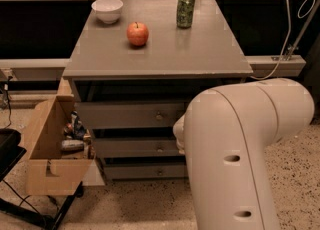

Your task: Open middle drawer

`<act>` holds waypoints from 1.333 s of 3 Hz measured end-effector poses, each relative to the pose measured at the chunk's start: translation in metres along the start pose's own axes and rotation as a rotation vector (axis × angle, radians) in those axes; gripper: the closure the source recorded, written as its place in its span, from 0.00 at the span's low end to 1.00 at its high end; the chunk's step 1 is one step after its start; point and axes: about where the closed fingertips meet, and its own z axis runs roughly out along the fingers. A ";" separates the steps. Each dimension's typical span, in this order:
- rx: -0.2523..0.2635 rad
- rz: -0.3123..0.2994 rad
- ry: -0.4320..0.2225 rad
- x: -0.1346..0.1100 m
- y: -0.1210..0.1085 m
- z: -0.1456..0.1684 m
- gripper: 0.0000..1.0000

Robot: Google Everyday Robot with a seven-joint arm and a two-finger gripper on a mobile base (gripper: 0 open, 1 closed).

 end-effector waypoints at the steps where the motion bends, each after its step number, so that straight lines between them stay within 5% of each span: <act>1: 0.000 0.000 0.000 0.000 -0.001 -0.003 0.84; 2: 0.000 0.000 0.000 0.000 -0.001 -0.005 1.00; 4: 0.000 0.000 0.000 0.000 -0.001 -0.006 1.00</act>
Offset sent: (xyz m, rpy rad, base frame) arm -0.0981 -0.0616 0.0075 -0.0351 0.1353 -0.1833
